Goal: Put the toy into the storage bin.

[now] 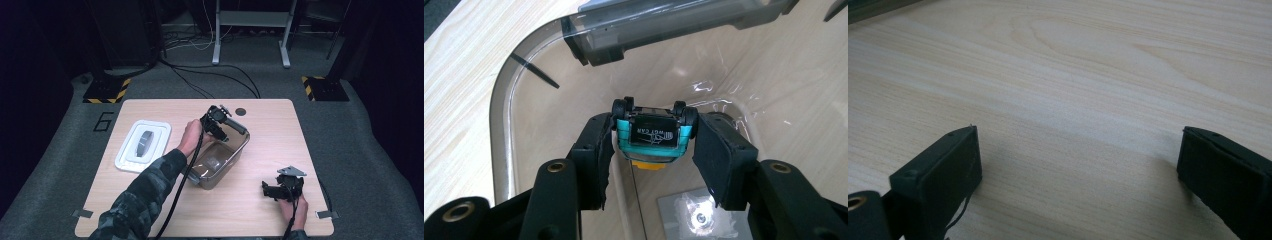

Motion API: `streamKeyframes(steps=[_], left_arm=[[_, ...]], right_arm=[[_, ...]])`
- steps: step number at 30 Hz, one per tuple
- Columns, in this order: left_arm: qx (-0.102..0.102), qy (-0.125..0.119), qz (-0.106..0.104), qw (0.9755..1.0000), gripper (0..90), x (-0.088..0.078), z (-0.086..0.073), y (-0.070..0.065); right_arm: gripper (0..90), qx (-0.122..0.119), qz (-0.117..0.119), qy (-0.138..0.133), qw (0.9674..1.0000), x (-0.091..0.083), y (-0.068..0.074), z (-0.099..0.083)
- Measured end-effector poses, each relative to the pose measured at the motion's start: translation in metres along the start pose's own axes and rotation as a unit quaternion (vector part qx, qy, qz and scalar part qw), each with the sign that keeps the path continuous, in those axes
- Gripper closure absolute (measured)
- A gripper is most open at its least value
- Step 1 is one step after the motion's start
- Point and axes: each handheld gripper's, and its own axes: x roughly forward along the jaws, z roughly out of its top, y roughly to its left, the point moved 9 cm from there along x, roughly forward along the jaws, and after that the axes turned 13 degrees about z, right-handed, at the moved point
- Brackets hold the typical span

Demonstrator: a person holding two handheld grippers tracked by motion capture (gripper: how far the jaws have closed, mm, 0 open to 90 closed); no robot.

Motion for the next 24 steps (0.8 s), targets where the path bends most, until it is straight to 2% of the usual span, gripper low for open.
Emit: streamKeyframes(steps=[5, 10, 16, 20, 24], left_arm=[[-0.001, 0.010, -0.001, 1.0000, 49.7, 0.0041, -0.0028, -0.0011], [0.012, 0.020, 0.005, 0.9997, 49.6, 0.0087, -0.0041, -0.0022], [0.015, 0.023, 0.010, 0.9996, 49.0, 0.0097, -0.0041, -0.0050], [0.017, 0.021, 0.020, 0.9994, 43.0, 0.0063, -0.0031, -0.0049], [0.011, 0.012, 0.021, 0.9997, 38.4, 0.0011, -0.0016, -0.0048]], right_arm=[[3.2, 0.002, 0.000, -0.001, 1.0000, 0.0000, 0.0003, 0.0001], [3.2, 0.002, -0.001, -0.001, 1.0000, 0.0001, 0.0001, 0.0001], [3.3, 0.002, 0.000, -0.002, 1.0000, 0.0001, 0.0002, 0.0002], [3.5, 0.002, 0.000, -0.002, 1.0000, 0.0000, 0.0003, 0.0002], [3.5, 0.001, 0.000, -0.001, 1.0000, -0.0001, 0.0004, 0.0000]])
